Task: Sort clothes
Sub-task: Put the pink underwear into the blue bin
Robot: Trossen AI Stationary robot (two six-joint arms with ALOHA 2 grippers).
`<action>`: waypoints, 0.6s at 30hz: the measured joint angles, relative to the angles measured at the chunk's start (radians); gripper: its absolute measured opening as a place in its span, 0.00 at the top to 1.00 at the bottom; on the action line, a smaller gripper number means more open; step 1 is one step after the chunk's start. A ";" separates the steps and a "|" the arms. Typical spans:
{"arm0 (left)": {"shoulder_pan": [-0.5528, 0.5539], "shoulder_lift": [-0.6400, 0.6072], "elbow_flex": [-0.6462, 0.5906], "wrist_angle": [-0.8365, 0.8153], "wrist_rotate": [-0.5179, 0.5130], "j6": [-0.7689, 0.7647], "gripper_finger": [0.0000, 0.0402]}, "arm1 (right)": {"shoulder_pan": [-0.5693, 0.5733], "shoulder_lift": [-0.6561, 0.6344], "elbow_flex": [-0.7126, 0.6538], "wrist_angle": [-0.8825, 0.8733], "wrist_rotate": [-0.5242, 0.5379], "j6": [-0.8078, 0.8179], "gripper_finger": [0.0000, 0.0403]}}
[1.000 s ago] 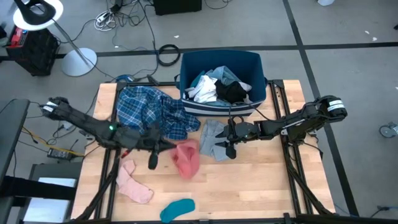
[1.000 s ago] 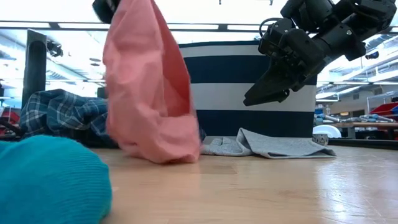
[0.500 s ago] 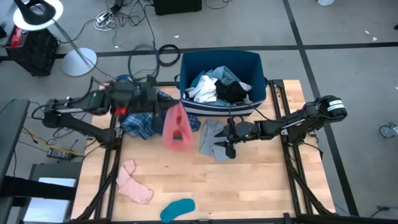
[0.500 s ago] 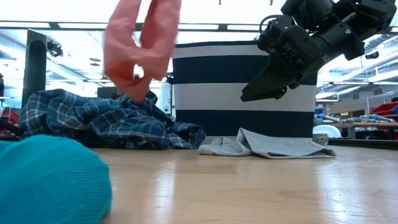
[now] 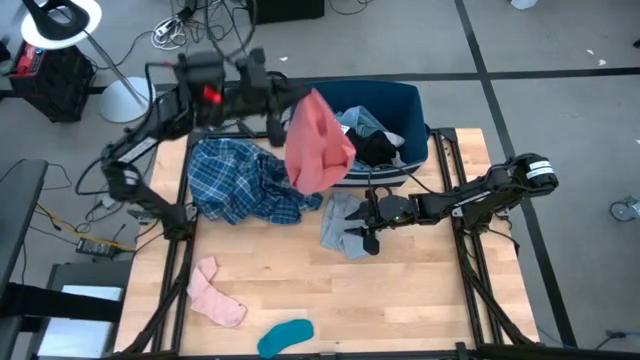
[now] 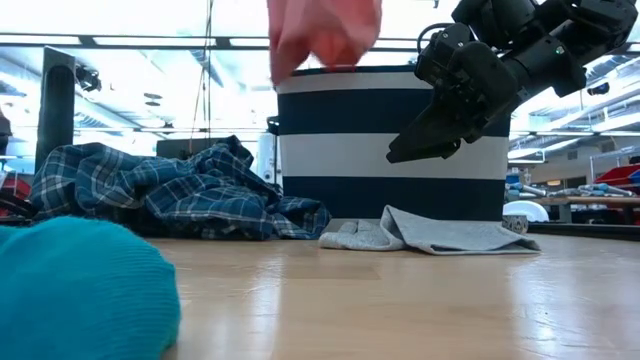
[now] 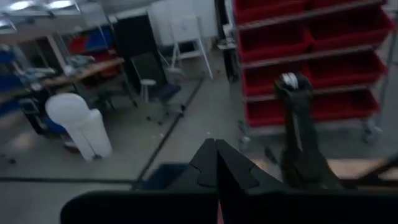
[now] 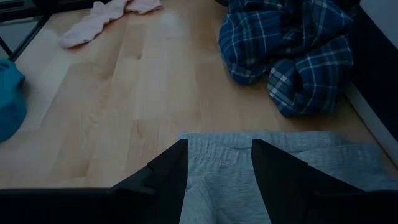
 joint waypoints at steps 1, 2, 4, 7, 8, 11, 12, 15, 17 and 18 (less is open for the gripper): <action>0.019 0.029 0.046 -0.001 0.009 0.003 1.00 | 0.000 0.000 0.000 0.000 0.000 0.000 0.56; 0.036 0.058 0.091 -0.001 0.019 0.003 1.00 | 0.000 0.000 0.000 0.000 0.000 0.000 0.56; 0.068 0.116 0.178 -0.004 0.043 0.004 1.00 | 0.000 0.000 0.000 0.000 0.000 0.000 0.56; 0.110 0.195 0.295 -0.008 0.087 0.000 1.00 | 0.000 0.000 0.000 0.000 0.000 0.000 0.56; 0.123 0.215 0.313 0.003 0.101 -0.004 1.00 | 0.000 0.000 0.000 0.000 0.000 0.000 0.56; 0.156 0.223 0.284 0.056 0.135 -0.028 1.00 | 0.000 0.000 0.000 0.000 -0.001 -0.006 0.56; 0.165 0.229 0.284 0.055 0.144 -0.031 1.00 | 0.000 0.000 0.000 0.000 -0.001 -0.006 0.56; 0.185 0.237 0.285 -0.018 0.149 -0.048 1.00 | 0.000 0.000 0.000 0.000 -0.001 -0.009 0.56; 0.191 0.248 0.285 -0.090 0.149 -0.046 1.00 | 0.000 0.000 0.000 0.000 -0.001 -0.021 0.56; 0.191 0.256 0.285 -0.123 0.149 -0.039 1.00 | 0.000 0.000 0.000 0.000 -0.001 -0.025 0.56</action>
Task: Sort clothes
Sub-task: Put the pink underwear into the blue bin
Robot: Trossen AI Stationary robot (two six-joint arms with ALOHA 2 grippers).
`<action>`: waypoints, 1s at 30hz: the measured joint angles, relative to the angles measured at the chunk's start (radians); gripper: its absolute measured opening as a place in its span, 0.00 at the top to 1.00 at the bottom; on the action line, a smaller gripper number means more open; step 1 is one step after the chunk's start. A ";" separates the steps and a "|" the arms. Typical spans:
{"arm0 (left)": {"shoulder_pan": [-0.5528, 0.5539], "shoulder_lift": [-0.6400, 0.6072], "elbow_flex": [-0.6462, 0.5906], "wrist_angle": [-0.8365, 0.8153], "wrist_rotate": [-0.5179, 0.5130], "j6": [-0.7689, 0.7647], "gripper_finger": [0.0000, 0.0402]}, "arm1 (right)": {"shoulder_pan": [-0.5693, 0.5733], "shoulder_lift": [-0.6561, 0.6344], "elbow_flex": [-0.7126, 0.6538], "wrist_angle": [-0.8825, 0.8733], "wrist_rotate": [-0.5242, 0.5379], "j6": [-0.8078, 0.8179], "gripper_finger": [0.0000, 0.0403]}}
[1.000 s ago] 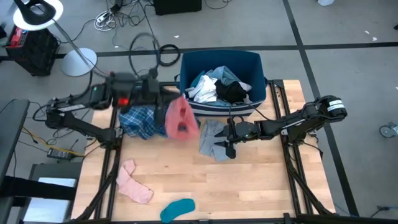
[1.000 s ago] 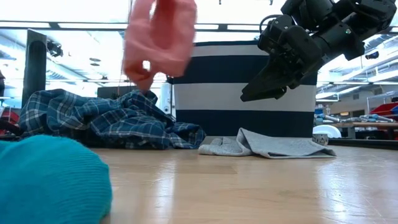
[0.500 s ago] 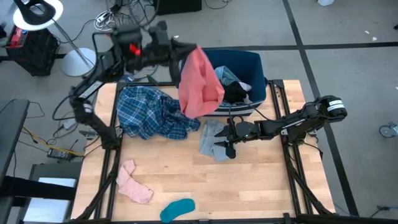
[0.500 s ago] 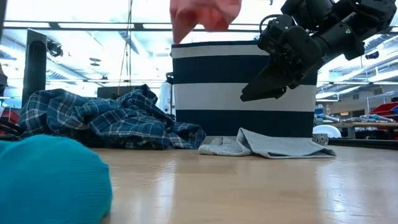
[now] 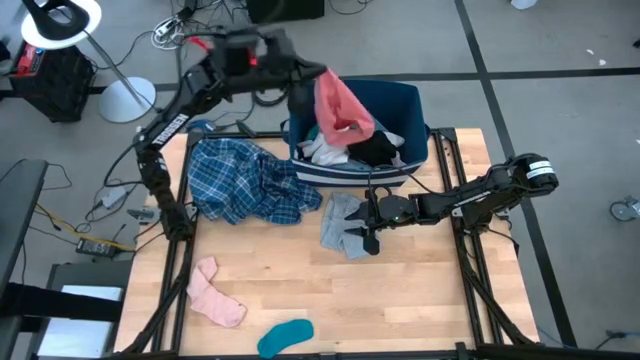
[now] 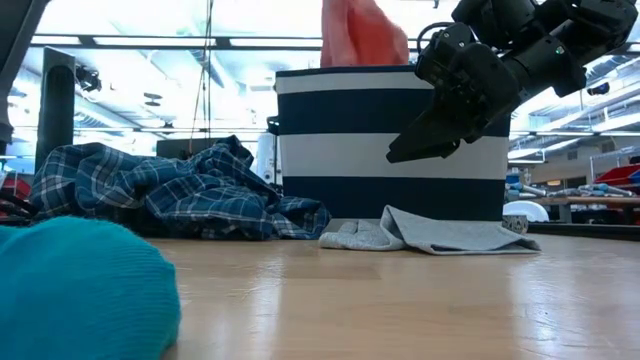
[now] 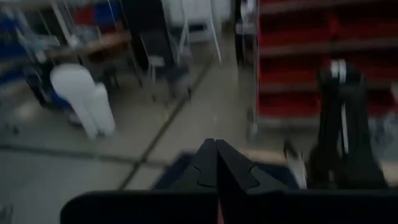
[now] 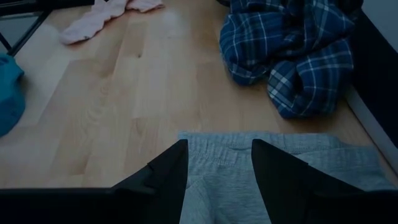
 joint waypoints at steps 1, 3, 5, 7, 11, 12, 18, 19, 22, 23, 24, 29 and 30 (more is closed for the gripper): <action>-0.001 0.012 0.000 -0.030 0.001 0.015 1.00 | 0.000 0.000 0.000 0.000 0.000 0.000 0.56; -0.002 0.037 0.000 -0.070 0.007 0.030 1.00 | 0.000 0.000 0.000 0.000 0.000 -0.001 0.56; -0.003 0.069 0.000 -0.084 0.033 0.034 1.00 | 0.000 0.000 0.000 0.000 0.000 -0.001 0.56; -0.003 0.102 -0.006 -0.089 0.066 0.045 1.00 | 0.000 0.000 0.000 0.000 0.000 0.001 0.56; -0.003 0.152 -0.082 -0.035 0.088 0.047 1.00 | 0.000 0.000 0.000 0.000 0.000 0.001 0.56; -0.003 0.158 -0.115 -0.011 0.091 0.047 1.00 | 0.000 0.000 0.000 0.000 -0.001 0.001 0.56; 0.000 0.158 -0.366 0.233 0.095 0.028 1.00 | 0.000 0.000 0.000 0.000 -0.004 0.010 0.56; 0.003 0.158 -0.404 0.272 0.098 0.019 1.00 | 0.002 0.000 0.000 -0.001 -0.005 0.010 0.56; 0.013 0.157 -0.524 0.421 0.123 -0.014 1.00 | 0.003 0.000 0.000 -0.001 -0.007 0.010 0.56; 0.017 0.157 -0.564 0.462 0.131 -0.031 1.00 | 0.003 0.000 0.000 -0.001 -0.007 0.010 0.56; 0.020 0.157 -0.600 0.492 0.135 -0.040 1.00 | 0.003 0.000 0.000 -0.001 -0.007 0.011 0.56; 0.032 0.157 -0.771 0.608 0.140 -0.069 1.00 | 0.003 0.000 0.000 -0.001 -0.007 0.011 0.56; 0.033 0.157 -0.802 0.624 0.141 -0.079 1.00 | 0.003 0.000 0.000 -0.001 -0.007 0.011 0.56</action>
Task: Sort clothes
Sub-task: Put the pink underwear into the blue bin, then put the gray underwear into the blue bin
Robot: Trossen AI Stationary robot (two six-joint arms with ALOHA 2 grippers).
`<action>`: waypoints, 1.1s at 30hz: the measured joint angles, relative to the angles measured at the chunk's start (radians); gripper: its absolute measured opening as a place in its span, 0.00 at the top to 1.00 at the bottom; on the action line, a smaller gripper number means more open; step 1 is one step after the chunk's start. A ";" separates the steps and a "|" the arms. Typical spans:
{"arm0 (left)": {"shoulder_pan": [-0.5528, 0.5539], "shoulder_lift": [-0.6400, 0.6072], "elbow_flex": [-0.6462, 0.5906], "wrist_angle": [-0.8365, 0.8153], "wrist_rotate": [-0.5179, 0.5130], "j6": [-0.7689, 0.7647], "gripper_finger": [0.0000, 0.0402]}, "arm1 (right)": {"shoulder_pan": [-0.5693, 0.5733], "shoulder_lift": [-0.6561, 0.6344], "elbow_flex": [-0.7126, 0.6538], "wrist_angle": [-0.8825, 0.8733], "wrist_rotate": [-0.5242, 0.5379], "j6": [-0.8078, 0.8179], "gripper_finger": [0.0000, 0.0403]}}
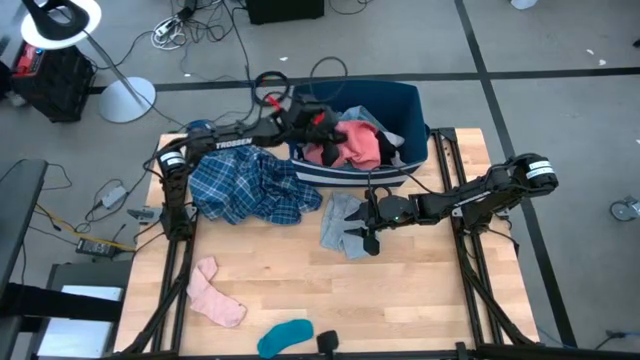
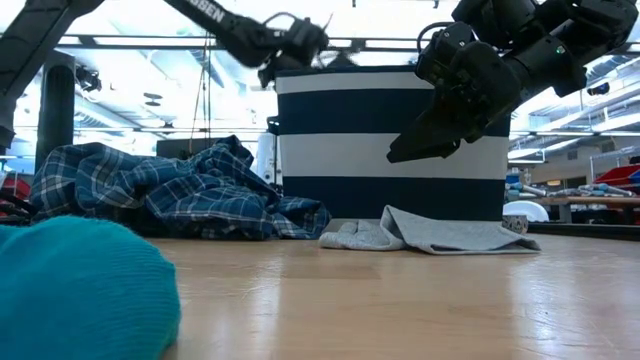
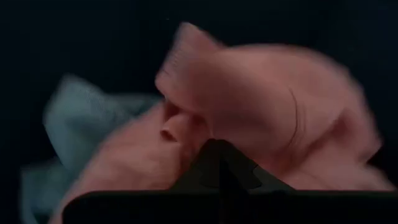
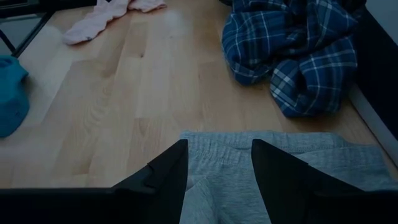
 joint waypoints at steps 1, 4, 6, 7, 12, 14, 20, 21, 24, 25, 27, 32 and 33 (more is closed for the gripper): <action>0.003 0.000 -0.029 0.015 0.001 -0.010 1.00 | 0.000 0.000 0.000 0.000 0.000 0.000 0.56; 0.011 -0.007 -0.105 0.107 0.002 -0.037 1.00 | 0.000 0.000 0.000 0.000 0.000 0.000 0.56; 0.018 -0.011 -0.138 0.141 0.002 -0.045 1.00 | 0.000 0.000 0.000 0.000 0.000 0.000 0.56; 0.019 -0.011 -0.144 0.143 0.002 -0.046 1.00 | 0.000 0.000 0.000 0.000 0.000 -0.001 0.56; 0.017 -0.008 -0.137 0.163 -0.009 -0.068 1.00 | 0.000 0.000 0.000 0.000 0.000 0.000 0.56; 0.017 -0.004 -0.117 0.156 -0.013 -0.092 1.00 | 0.000 0.004 0.000 0.001 0.000 0.000 0.56; 0.004 0.004 -0.056 0.162 0.010 -0.087 0.95 | 0.000 0.010 0.000 0.000 0.000 0.000 0.56; 0.004 0.004 -0.047 0.177 0.032 -0.087 0.94 | 0.000 0.010 0.000 0.000 0.000 0.000 0.56; 0.003 0.003 -0.021 0.226 0.084 -0.093 0.87 | 0.000 0.010 0.000 0.000 0.000 0.000 0.56; 0.003 0.003 -0.012 0.230 0.092 -0.097 0.84 | 0.000 0.010 0.000 0.000 0.000 0.000 0.56; 0.003 0.003 0.007 0.226 0.093 -0.116 0.80 | 0.000 0.010 0.000 0.000 0.000 0.000 0.56; 0.007 0.003 0.059 0.214 0.093 -0.270 0.74 | 0.000 0.010 0.000 0.000 0.001 0.000 0.56; 0.010 0.003 0.074 0.193 0.095 -0.317 0.74 | 0.000 0.010 0.000 0.000 0.000 0.000 0.56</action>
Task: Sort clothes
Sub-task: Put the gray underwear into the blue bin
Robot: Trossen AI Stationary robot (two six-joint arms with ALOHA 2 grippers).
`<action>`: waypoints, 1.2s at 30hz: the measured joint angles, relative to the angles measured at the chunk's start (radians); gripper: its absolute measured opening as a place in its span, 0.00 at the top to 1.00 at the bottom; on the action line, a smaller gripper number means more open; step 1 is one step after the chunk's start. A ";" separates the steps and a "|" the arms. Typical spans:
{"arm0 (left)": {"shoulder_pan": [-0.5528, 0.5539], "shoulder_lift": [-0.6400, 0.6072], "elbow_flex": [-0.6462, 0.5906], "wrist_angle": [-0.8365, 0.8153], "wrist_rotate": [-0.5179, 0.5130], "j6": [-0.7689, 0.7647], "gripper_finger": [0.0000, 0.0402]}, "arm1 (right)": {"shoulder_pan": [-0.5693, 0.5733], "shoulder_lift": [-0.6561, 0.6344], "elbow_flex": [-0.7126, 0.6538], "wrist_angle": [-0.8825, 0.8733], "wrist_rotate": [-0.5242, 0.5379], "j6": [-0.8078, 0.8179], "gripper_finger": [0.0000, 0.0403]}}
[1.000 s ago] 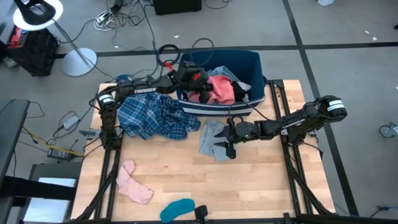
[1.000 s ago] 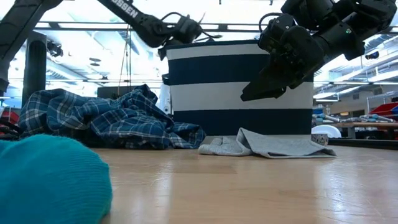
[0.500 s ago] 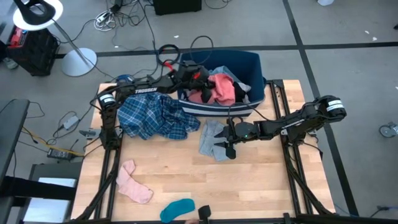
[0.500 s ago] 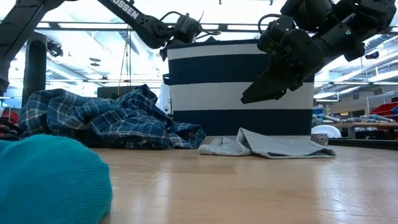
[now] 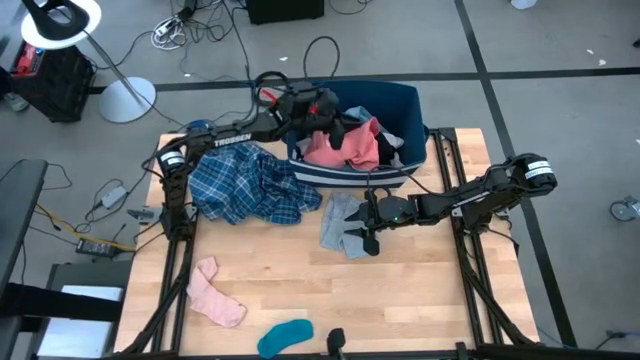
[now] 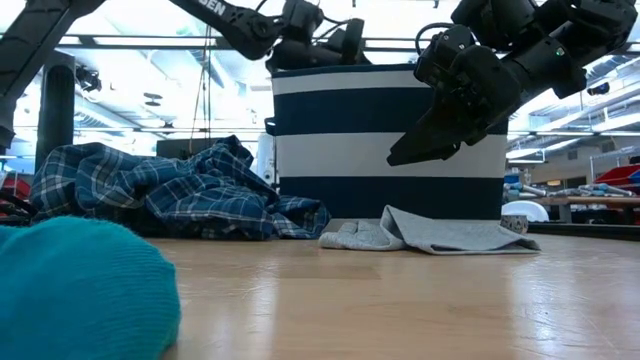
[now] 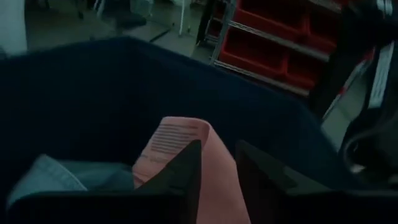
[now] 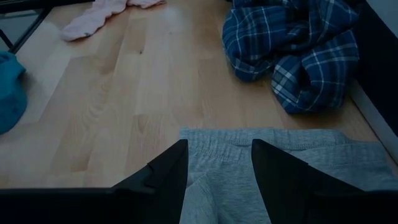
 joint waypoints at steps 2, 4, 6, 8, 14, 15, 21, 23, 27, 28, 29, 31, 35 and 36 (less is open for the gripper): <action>0.007 0.000 0.036 -0.053 0.004 -0.073 0.74 | 0.000 0.000 0.000 0.000 0.000 0.000 0.56; 0.010 -0.001 0.076 -0.126 0.034 -0.039 0.74 | 0.000 0.000 0.000 0.000 0.000 0.000 0.56; 0.010 -0.008 0.121 -0.236 0.046 0.030 0.74 | 0.000 0.000 0.000 0.000 0.000 0.000 0.56; -0.005 -0.014 0.169 -0.345 0.033 0.099 0.74 | 0.000 0.000 0.000 0.000 0.000 0.000 0.56; -0.042 -0.068 0.268 -0.665 -0.046 0.252 0.74 | 0.000 0.000 0.000 -0.001 0.000 0.000 0.56; -0.047 -0.085 0.270 -0.703 -0.062 0.262 0.74 | 0.000 0.000 0.000 -0.001 0.000 0.000 0.56; -0.081 -0.191 0.271 -0.915 -0.083 0.278 0.74 | 0.000 0.001 0.000 -0.002 0.000 0.000 0.56; -0.101 -0.227 0.271 -0.965 -0.099 0.277 0.74 | 0.000 0.001 0.000 -0.002 0.000 0.000 0.56; -0.183 -0.301 0.271 -1.014 -0.226 0.276 0.74 | 0.000 0.001 0.000 0.001 0.000 0.000 0.56; -0.208 -0.319 0.271 -1.023 -0.273 0.276 0.74 | 0.000 0.001 0.000 0.001 0.000 0.000 0.56; -0.234 -0.336 0.271 -1.036 -0.320 0.279 0.74 | 0.000 0.001 0.000 0.001 0.000 0.000 0.56; -0.284 -0.369 0.260 -1.039 -0.391 0.287 0.74 | 0.000 0.001 0.000 0.001 0.000 0.000 0.56; -0.354 -0.442 0.199 -1.036 -0.408 0.284 0.74 | 0.000 0.001 0.000 0.001 0.000 0.000 0.56; -0.369 -0.460 0.177 -1.034 -0.408 0.282 0.74 | 0.000 0.001 0.000 0.001 0.000 0.000 0.56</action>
